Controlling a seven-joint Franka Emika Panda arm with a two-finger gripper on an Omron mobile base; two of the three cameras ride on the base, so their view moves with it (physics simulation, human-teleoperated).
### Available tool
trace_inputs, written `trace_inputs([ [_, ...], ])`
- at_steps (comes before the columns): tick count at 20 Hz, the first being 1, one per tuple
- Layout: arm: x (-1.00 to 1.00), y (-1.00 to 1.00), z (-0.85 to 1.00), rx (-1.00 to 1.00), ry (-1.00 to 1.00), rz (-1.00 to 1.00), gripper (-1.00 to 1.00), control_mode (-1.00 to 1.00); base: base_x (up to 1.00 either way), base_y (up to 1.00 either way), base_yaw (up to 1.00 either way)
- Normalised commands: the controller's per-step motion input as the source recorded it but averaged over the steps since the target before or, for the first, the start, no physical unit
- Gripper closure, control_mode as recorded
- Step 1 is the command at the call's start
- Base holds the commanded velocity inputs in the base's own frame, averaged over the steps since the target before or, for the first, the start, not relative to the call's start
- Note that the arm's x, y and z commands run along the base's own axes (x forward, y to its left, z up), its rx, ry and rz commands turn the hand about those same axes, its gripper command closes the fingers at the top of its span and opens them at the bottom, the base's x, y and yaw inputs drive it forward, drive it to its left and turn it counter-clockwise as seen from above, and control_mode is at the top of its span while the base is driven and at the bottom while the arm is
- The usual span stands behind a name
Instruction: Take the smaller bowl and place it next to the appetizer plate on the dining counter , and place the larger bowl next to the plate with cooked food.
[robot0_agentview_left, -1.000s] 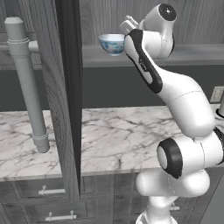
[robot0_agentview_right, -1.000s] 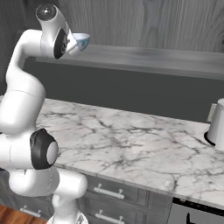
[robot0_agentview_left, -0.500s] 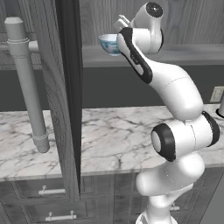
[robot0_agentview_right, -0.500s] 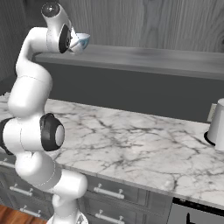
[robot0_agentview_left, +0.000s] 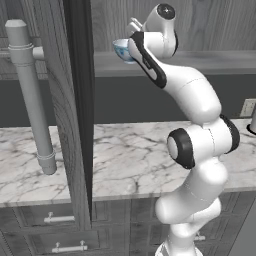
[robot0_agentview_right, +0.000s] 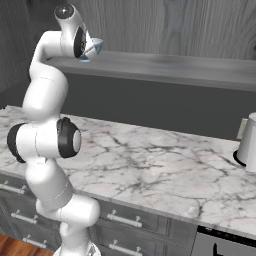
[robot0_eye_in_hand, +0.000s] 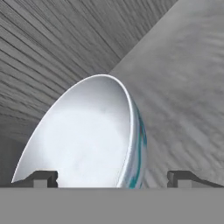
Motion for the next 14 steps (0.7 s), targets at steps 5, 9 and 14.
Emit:
trace_inputs([
  [5, 0.34, 0.00, -0.09, 0.00, 0.02, -0.03, -1.00, -1.00, 0.00, 0.00, 0.00],
  [9, 0.29, 0.01, -0.11, 0.00, 0.07, -0.05, 1.00, -1.00, 0.00, 0.00, 0.00],
  [14, 0.05, 0.00, -0.17, 0.00, 0.11, -0.04, 1.00, -1.00, 0.00, 0.00, 0.00],
])
